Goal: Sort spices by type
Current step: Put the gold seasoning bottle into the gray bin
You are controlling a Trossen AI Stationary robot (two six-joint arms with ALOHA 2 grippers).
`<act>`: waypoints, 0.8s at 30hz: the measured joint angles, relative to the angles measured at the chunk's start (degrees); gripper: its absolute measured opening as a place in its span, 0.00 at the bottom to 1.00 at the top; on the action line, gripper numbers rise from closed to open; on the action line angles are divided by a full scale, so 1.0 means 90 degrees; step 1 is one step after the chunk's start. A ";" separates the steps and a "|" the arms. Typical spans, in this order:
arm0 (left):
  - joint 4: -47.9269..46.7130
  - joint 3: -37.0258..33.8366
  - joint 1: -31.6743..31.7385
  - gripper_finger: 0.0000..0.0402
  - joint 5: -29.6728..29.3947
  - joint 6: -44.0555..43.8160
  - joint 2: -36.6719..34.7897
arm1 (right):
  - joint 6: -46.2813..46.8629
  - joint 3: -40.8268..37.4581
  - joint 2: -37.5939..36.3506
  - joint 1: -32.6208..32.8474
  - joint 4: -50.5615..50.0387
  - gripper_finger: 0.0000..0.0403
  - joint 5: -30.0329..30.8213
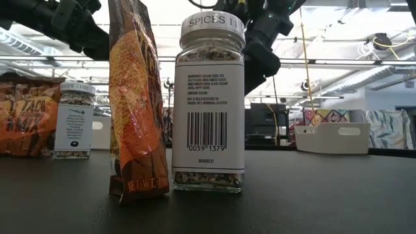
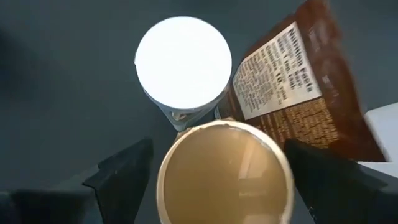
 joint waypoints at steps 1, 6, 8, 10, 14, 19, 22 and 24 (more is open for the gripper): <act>-0.0002 0.0002 0.0000 0.92 -0.0001 0.0000 0.0000 | 0.0012 0.0000 0.0031 0.0000 0.0004 0.89 0.0000; -0.0002 0.0000 0.0000 0.92 0.0000 -0.0002 0.0000 | 0.0065 0.0000 0.0047 0.0000 0.0017 0.85 0.0002; -0.0002 0.0000 0.0000 0.92 0.0000 -0.0002 0.0000 | 0.0067 0.0000 0.0047 0.0000 0.0013 0.82 0.0002; -0.0002 0.0000 0.0000 0.92 0.0000 -0.0002 0.0000 | 0.0068 0.0000 0.0045 0.0000 0.0011 0.77 0.0002; -0.0002 0.0000 0.0000 0.92 0.0000 -0.0002 0.0000 | 0.0063 0.0000 0.0045 0.0000 0.0015 0.68 -0.0011; -0.0002 0.0000 0.0000 0.92 0.0000 -0.0002 0.0000 | 0.0063 -0.0001 -0.0013 0.0001 -0.0049 0.65 0.0005; -0.0002 0.0000 0.0000 0.92 0.0000 0.0000 -0.0002 | 0.0063 -0.0007 -0.0146 0.0002 -0.0185 0.69 0.0007; -0.0005 0.0000 0.0000 0.92 0.0000 0.0002 0.0000 | 0.0063 -0.0007 -0.0289 0.0002 -0.0312 0.70 0.0062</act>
